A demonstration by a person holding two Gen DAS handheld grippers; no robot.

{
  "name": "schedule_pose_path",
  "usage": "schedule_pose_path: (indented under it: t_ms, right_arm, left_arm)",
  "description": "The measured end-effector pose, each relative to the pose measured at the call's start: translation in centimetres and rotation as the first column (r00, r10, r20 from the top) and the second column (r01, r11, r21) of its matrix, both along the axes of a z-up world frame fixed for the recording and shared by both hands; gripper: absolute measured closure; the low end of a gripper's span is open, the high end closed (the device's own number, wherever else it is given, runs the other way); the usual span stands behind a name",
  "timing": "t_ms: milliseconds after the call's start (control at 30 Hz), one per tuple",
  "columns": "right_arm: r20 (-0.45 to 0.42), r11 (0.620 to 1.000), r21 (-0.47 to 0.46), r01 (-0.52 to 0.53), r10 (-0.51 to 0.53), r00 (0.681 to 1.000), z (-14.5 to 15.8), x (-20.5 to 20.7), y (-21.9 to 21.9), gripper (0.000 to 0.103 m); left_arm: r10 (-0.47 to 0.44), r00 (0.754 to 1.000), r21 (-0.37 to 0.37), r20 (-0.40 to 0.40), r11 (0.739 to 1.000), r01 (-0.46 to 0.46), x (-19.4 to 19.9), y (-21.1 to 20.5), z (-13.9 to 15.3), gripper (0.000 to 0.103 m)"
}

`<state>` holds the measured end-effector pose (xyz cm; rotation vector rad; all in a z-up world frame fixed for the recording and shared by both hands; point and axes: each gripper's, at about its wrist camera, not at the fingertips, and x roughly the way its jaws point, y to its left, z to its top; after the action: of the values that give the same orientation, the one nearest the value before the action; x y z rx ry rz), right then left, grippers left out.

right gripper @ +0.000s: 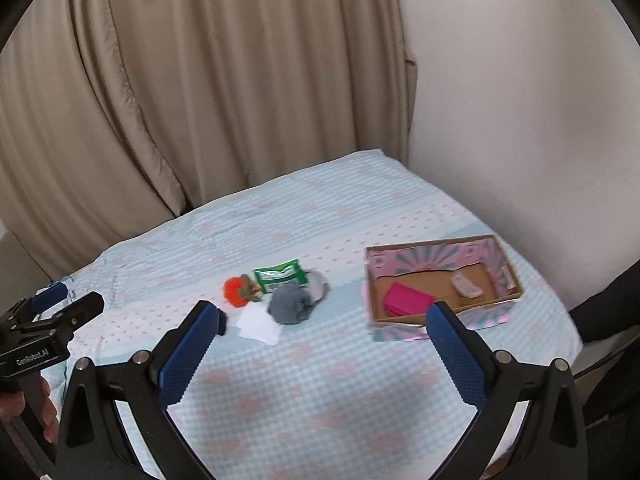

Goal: Organize soft objects
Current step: 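Lift both tools out of the box and back over the bed, then grasp the black sock with the left tool while the right tool grasps the gray fuzzy sock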

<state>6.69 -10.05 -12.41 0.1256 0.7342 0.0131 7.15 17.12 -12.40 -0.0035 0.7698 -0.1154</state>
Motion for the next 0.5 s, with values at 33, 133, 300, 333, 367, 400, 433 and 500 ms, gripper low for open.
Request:
schedule_pose_path:
  t_ms: [33, 133, 300, 333, 367, 400, 433, 500]
  right_arm:
    - [-0.004, 1.0, 0.006, -0.004, 0.004, 1.0, -0.6, 0.4, 0.7, 0.0]
    - [-0.026, 1.0, 0.011, -0.018, 0.018, 1.0, -2.7, 2.3, 2.8, 0.0]
    - [-0.065, 1.0, 0.017, -0.026, 0.027, 0.998, -7.2, 6.1, 5.2, 0.0]
    - [-0.071, 1.0, 0.018, -0.026, 0.027, 0.997, -8.0, 6.8, 5.5, 0.0]
    - [-0.081, 0.999, 0.018, -0.026, 0.027, 0.996, -9.0, 7.6, 5.9, 0.0]
    - [-0.092, 0.999, 0.02, -0.026, 0.028, 0.995, -10.0, 8.4, 6.2, 0.0]
    - [-0.101, 0.999, 0.022, -0.025, 0.027, 0.995, -11.3, 9.4, 6.6, 0.0]
    - [-0.111, 1.0, 0.019, -0.019, 0.021, 0.994, -13.4, 10.9, 7.2, 0.0]
  left_arm:
    - [0.006, 1.0, 0.003, -0.004, 1.0, -0.006, 0.5, 0.6, -0.6, 0.001]
    - [0.018, 1.0, 0.009, -0.021, 1.0, -0.018, 2.1, 1.9, -2.7, 0.001]
    - [0.037, 0.998, -0.001, -0.058, 0.999, -0.037, 5.1, 3.6, -7.2, 0.001]
    - [0.038, 0.997, -0.008, -0.067, 0.999, -0.038, 5.9, 3.9, -8.4, 0.001]
    - [0.039, 0.997, -0.009, -0.073, 0.999, -0.04, 6.5, 4.0, -9.5, 0.001]
    - [0.04, 0.996, -0.01, -0.076, 0.999, -0.041, 7.2, 4.2, -10.7, 0.001]
    - [0.038, 0.996, -0.012, -0.079, 0.999, -0.039, 7.7, 4.3, -11.7, 0.001]
    - [0.033, 0.996, -0.011, -0.086, 0.999, -0.034, 9.2, 4.4, -14.2, 0.001]
